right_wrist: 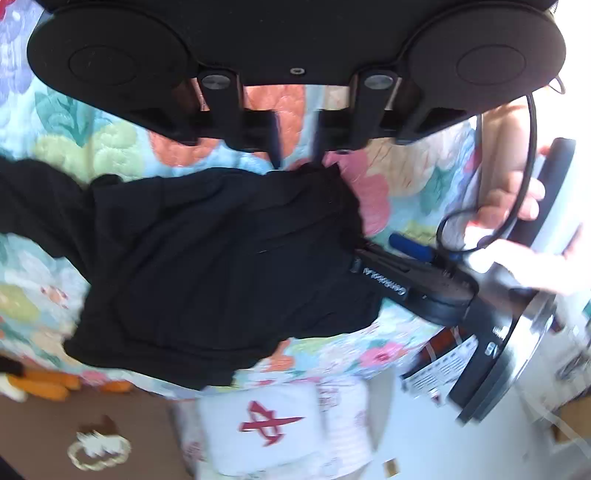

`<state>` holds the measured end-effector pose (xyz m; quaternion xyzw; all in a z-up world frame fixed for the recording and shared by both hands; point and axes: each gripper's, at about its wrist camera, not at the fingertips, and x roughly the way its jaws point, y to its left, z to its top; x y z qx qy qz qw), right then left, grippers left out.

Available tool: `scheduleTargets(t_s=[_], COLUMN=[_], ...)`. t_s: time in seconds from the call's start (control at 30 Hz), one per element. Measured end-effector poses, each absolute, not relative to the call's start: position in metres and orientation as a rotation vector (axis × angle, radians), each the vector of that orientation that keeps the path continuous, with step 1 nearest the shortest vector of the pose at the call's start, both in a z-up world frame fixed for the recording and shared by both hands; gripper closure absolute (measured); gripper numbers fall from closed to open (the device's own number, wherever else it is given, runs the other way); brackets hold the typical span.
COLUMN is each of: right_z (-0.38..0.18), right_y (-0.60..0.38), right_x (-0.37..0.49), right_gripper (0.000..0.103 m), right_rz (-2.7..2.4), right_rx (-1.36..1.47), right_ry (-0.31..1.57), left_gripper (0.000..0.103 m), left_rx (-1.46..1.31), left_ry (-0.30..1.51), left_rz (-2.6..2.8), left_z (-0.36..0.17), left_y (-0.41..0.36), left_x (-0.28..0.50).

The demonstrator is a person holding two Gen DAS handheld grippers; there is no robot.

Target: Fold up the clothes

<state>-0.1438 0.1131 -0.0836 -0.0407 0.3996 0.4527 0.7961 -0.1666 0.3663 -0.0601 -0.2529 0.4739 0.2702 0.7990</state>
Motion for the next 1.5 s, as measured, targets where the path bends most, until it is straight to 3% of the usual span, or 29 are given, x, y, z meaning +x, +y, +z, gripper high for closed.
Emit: scheduleTargets(t_s=[0.03, 0.1, 0.2, 0.43, 0.53, 0.6, 0.73, 0.8, 0.87, 0.9, 0.93, 0.97, 1.0, 1.03, 1.07, 1.23, 1.5], right_z=[-0.085, -0.089, -0.095, -0.109, -0.114, -0.124, -0.139, -0.141, -0.135, -0.130, -0.128, -0.126, -0.126, -0.125, -0.123, -0.099, -0.072], right_y=[0.110, 0.109, 0.104, 0.094, 0.092, 0.093, 0.099, 0.107, 0.121, 0.129, 0.133, 0.136, 0.135, 0.133, 0.130, 0.110, 0.081], right_x=[-0.138, -0.132, -0.127, -0.092, -0.081, -0.079, -0.075, -0.073, -0.075, -0.077, -0.079, -0.081, -0.082, -0.082, -0.083, -0.092, -0.095], right_gripper=[0.047, 0.046, 0.046, 0.040, 0.038, 0.036, 0.033, 0.033, 0.045, 0.068, 0.084, 0.086, 0.092, 0.095, 0.095, 0.096, 0.096], right_rz=[0.936, 0.856, 0.788, 0.861, 0.836, 0.841, 0.841, 0.845, 0.847, 0.837, 0.829, 0.821, 0.825, 0.831, 0.832, 0.858, 0.784], right_rx=[-0.069, -0.124, -0.154, 0.120, 0.236, 0.329, 0.472, 0.476, 0.334, 0.223, 0.166, 0.120, 0.127, 0.148, 0.156, 0.135, 0.107], right_ry=[0.866, 0.875, 0.893, 1.049, 1.098, 1.128, 1.138, 1.127, 1.079, 1.042, 1.015, 0.992, 0.979, 0.975, 0.966, 0.861, 0.858], left_gripper=[0.043, 0.043, 0.036, 0.035, 0.026, 0.014, 0.011, 0.003, 0.000, 0.000, 0.000, 0.004, 0.026, 0.053, 0.100, 0.098, 0.099], left_rx=[-0.580, -0.605, -0.512, -0.362, -0.331, -0.376, -0.380, -0.360, -0.352, -0.352, -0.350, -0.345, -0.338, -0.318, -0.279, -0.057, -0.079], left_ry=[0.975, 0.928, 1.014, 1.125, 1.116, 1.109, 1.109, 1.116, 1.122, 1.123, 1.121, 1.109, 1.096, 1.074, 1.050, 0.941, 0.993], left_rz=[0.603, 0.644, 0.585, 0.545, 0.547, 0.556, 0.578, 0.589, 0.608, 0.609, 0.609, 0.602, 0.589, 0.555, 0.530, 0.513, 0.643], left_z=[-0.057, -0.049, -0.048, -0.077, -0.082, -0.085, -0.089, -0.092, -0.095, -0.096, -0.097, -0.095, -0.094, -0.089, -0.082, -0.049, -0.033], left_y=[0.377, 0.397, 0.408, 0.393, 0.384, 0.384, 0.380, 0.378, 0.376, 0.376, 0.375, 0.373, 0.370, 0.365, 0.355, 0.312, 0.325], left_x=[-0.165, -0.162, -0.148, -0.141, -0.141, -0.139, -0.140, -0.140, -0.139, -0.139, -0.140, -0.141, -0.142, -0.141, -0.141, -0.157, -0.183])
